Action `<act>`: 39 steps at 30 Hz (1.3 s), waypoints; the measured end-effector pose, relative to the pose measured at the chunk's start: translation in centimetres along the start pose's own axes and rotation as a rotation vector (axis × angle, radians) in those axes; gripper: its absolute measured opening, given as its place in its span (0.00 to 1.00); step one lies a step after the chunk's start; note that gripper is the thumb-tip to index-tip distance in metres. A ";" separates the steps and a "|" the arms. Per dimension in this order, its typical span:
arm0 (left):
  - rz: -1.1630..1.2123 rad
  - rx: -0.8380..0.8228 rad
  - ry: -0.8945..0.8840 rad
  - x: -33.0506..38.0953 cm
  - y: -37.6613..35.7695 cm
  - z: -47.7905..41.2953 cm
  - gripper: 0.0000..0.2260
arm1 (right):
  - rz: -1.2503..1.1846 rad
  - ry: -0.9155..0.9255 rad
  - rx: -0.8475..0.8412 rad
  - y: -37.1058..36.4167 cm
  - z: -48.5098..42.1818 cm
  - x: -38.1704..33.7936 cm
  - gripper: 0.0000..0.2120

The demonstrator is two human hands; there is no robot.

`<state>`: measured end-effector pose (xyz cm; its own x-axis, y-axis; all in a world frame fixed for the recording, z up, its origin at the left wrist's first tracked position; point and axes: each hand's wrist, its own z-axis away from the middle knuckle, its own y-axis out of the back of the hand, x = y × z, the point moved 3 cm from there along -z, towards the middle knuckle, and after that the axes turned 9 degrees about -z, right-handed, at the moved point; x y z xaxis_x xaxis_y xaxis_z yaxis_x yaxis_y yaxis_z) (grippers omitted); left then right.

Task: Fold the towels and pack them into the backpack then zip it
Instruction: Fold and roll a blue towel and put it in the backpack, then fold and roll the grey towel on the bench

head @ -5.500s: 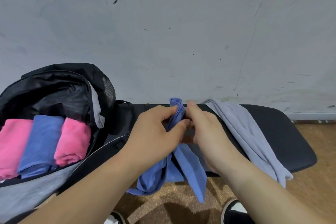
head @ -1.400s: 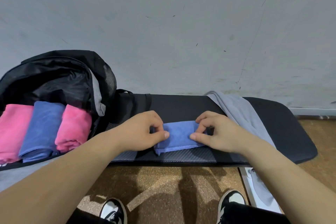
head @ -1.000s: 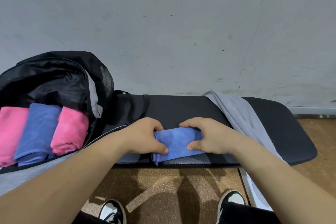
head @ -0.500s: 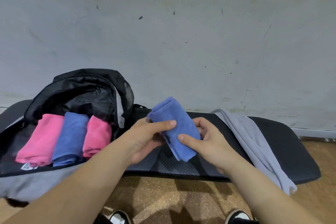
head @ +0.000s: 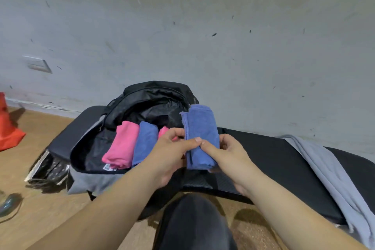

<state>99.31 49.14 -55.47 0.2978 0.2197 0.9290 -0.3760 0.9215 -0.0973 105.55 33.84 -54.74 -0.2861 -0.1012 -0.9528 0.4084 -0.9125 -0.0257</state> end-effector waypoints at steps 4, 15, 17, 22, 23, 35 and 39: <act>-0.072 0.171 -0.029 1.0 7.3 0.1 0.15 | 0.199 0.080 -0.103 -5.2 -1.6 -0.7 0.16; -0.776 0.703 0.077 -1.6 26.6 -1.1 0.11 | 0.740 0.274 -0.406 -17.4 -5.2 1.0 0.25; -1.012 0.634 0.111 -2.7 26.8 -1.5 0.20 | 0.770 0.264 -0.428 -18.1 -5.4 1.8 0.27; -1.236 0.628 -0.056 -1.8 26.7 -2.1 0.24 | 0.778 0.257 -0.415 -17.6 -6.2 2.6 0.26; -1.252 0.602 -0.139 -1.6 26.3 -2.1 0.20 | 0.776 0.263 -0.412 -17.3 -6.3 2.5 0.25; -1.482 0.447 -0.192 -1.5 21.4 -1.4 0.20 | 0.729 0.264 -0.364 -14.5 -5.6 0.4 0.15; -1.307 0.413 -0.428 0.7 14.2 0.3 0.09 | 0.696 0.305 -0.336 -11.6 -4.8 -1.2 0.06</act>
<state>93.95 62.32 -56.10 0.3680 -0.8762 0.3113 -0.2892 0.2103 0.9339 105.32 46.41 -54.79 0.3554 -0.4424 -0.8234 0.6565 -0.5090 0.5568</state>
